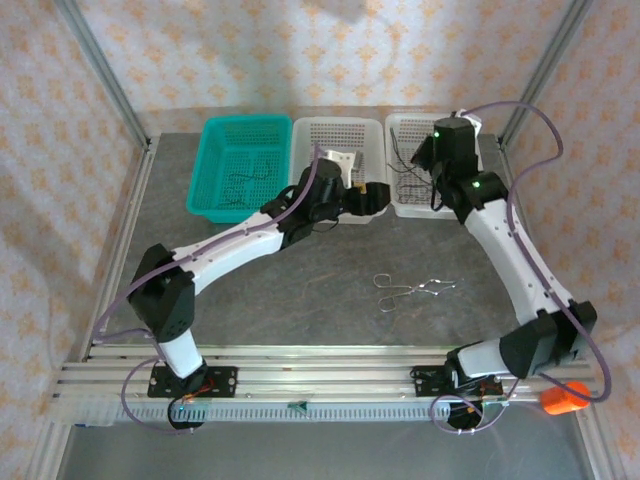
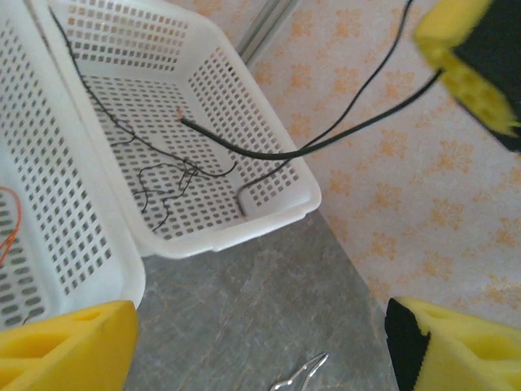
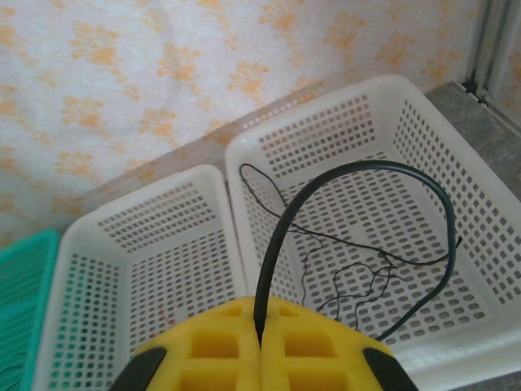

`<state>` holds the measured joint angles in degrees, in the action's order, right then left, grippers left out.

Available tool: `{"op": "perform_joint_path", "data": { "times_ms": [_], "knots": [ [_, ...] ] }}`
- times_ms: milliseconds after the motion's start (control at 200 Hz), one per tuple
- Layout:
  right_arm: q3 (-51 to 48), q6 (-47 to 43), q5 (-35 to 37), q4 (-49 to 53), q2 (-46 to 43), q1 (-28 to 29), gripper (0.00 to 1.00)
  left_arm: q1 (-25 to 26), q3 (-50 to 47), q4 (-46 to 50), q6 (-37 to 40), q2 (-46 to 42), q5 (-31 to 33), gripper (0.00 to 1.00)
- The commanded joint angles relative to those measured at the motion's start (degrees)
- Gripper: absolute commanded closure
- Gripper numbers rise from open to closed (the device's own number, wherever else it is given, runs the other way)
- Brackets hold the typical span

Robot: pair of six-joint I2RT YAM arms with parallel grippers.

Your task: Untangle the cables

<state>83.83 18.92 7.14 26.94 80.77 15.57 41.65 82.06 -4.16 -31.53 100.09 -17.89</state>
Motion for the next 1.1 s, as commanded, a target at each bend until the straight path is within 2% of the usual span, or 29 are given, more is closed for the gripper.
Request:
{"op": "perform_joint_path", "data": {
  "times_ms": [0, 215, 350, 871, 956, 1096],
  "knots": [
    [3.4, -1.9, -2.6, 0.7, 3.1, -2.7, 1.0, 0.4, 4.5, -1.9, 0.7, 2.6, -1.1, 0.2],
    [7.3, -2.5, -4.9, 0.5, 10.3, -8.9, 1.0, 0.7, 11.1, -0.7, -0.1, 8.8, -1.1, 0.2],
    [9.2, -3.3, -7.5, 0.5, 14.9, -11.6, 1.0, 1.3, 17.2, 4.9, 0.5, 14.0, -0.2, 0.2],
    [20.6, -3.0, -10.5, 5.7, 32.7, -12.8, 1.0, 2.2, 24.6, 8.3, -0.1, 20.9, 0.3, 0.19],
    [20.7, -2.9, -10.1, 5.7, 33.1, -12.8, 0.92, 2.2, 24.3, 8.5, 0.1, 20.6, 0.4, 0.2],
    [20.9, -2.8, -10.0, 5.6, 33.1, -12.8, 0.71, 2.3, 23.7, 8.7, 0.4, 19.8, 0.8, 0.2]
  ]
}}
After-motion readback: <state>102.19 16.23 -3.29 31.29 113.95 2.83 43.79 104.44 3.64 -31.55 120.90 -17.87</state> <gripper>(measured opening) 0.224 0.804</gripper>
